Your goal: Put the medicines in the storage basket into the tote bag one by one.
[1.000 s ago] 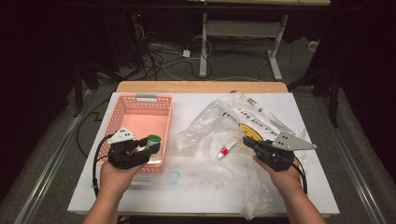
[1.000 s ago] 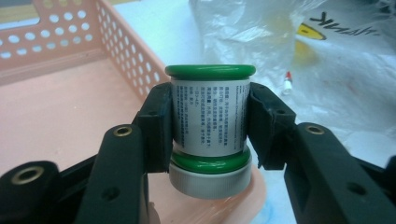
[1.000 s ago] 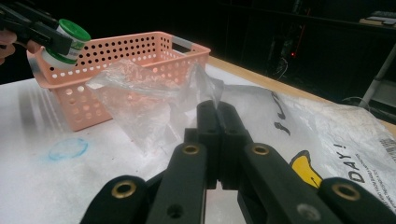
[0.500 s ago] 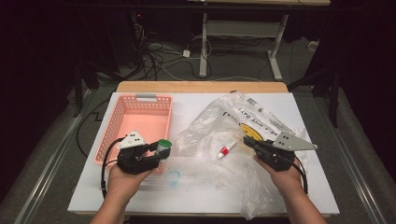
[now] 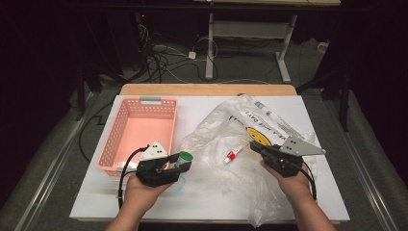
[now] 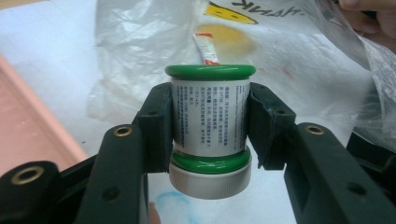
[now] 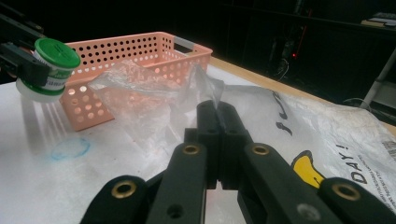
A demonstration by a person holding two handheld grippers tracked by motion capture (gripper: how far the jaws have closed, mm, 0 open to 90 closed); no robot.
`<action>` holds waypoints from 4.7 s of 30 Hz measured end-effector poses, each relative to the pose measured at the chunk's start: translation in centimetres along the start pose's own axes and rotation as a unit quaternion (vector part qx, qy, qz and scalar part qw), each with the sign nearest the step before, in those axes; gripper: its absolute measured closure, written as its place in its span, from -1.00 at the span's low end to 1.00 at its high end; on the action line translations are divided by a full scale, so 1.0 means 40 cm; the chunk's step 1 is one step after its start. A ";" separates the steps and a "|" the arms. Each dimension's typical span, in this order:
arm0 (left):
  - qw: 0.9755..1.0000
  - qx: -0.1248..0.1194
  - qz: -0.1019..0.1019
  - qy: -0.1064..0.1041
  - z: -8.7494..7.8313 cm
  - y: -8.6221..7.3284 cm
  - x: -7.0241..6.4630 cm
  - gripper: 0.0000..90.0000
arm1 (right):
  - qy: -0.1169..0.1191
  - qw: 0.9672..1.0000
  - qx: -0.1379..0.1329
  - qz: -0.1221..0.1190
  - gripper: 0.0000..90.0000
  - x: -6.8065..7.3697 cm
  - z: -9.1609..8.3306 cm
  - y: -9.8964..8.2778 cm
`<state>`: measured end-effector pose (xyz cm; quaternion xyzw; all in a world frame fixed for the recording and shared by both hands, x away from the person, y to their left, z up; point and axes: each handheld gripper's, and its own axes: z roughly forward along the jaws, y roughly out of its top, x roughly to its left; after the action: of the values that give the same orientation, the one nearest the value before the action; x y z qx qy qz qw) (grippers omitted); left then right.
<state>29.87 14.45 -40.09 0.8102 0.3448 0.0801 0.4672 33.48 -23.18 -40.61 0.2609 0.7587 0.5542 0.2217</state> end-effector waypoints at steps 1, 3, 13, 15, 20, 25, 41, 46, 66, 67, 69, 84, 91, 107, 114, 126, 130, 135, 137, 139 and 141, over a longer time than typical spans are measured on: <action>1.000 0.002 0.001 -0.002 0.005 0.000 -0.004 0.20 | 0.000 1.000 0.000 0.000 1.00 0.000 0.001 0.000; 1.000 0.006 0.006 -0.006 0.014 -0.001 -0.012 0.20 | 0.001 1.000 0.001 0.000 1.00 0.001 0.001 0.000; 0.999 0.026 0.022 -0.016 0.058 -0.007 -0.040 0.20 | 0.001 1.000 0.000 0.001 1.00 0.003 0.001 0.000; 0.999 0.024 0.021 -0.016 0.063 -0.009 -0.041 0.20 | 0.002 1.000 0.001 0.000 1.00 0.002 0.001 -0.001; 0.999 0.029 0.024 -0.021 0.076 -0.012 -0.048 0.20 | 0.002 1.000 0.001 0.000 1.00 0.002 0.003 -0.001; 0.999 0.033 0.029 -0.025 0.093 -0.015 -0.060 0.20 | 0.002 1.000 0.001 0.000 1.00 0.003 0.003 -0.002; 0.998 0.039 0.041 -0.039 0.157 -0.006 -0.098 0.20 | 0.002 1.000 -0.002 -0.001 1.00 0.003 0.002 0.001; 0.997 0.040 0.047 -0.042 0.182 0.003 -0.108 0.19 | 0.000 1.000 -0.001 -0.001 1.00 0.001 0.001 0.001; 0.996 0.045 0.066 -0.046 0.301 0.065 -0.138 0.19 | 0.000 1.000 -0.005 0.001 1.00 -0.001 -0.002 0.002; 0.996 0.045 0.067 -0.046 0.310 0.068 -0.139 0.19 | 0.000 1.000 -0.006 0.002 1.00 -0.002 -0.002 0.002; 0.995 0.047 0.069 -0.047 0.326 0.075 -0.139 0.19 | 0.000 1.000 -0.007 0.002 1.00 -0.003 -0.002 0.002; 0.996 0.048 0.070 -0.029 0.431 0.101 -0.140 0.19 | -0.002 1.000 -0.008 0.007 1.00 -0.010 -0.002 0.000; 0.996 0.038 0.076 -0.020 0.477 0.114 -0.148 0.19 | -0.007 1.000 -0.010 0.012 1.00 -0.019 -0.008 0.000; 0.996 0.037 0.077 -0.011 0.530 0.104 -0.142 0.19 | -0.008 1.000 -0.007 0.013 1.00 -0.024 -0.007 -0.005; 0.996 0.049 0.081 -0.004 0.528 0.096 -0.139 0.12 | -0.008 1.000 -0.006 0.014 1.00 -0.022 -0.007 -0.005; 0.996 0.049 0.076 -0.007 0.517 0.086 -0.132 -0.05 | -0.006 1.000 -0.006 0.012 1.00 -0.020 -0.005 -0.005; 0.996 0.048 0.078 -0.007 0.509 0.087 -0.134 -0.16 | -0.007 1.000 -0.008 0.011 1.00 -0.022 -0.007 -0.004; 0.996 0.045 0.071 -0.018 0.489 0.081 -0.134 -0.29 | -0.007 1.000 -0.007 0.011 1.00 -0.019 -0.009 -0.003; 0.997 0.043 0.063 -0.027 0.479 0.076 -0.132 -0.37 | -0.007 1.000 -0.007 0.012 1.00 -0.019 -0.010 -0.003; 0.996 0.046 0.063 -0.034 0.471 0.071 -0.131 -0.44 | -0.007 1.000 -0.007 0.012 1.00 -0.019 -0.009 -0.003; 0.996 0.045 0.065 -0.034 0.462 0.065 -0.131 -0.48 | -0.007 1.000 -0.007 0.011 1.00 -0.019 -0.009 -0.002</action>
<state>35.56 -2.67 -47.17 0.8535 0.2787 0.0666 0.4352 33.82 -23.93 -40.57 0.2716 0.7504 0.5600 0.2225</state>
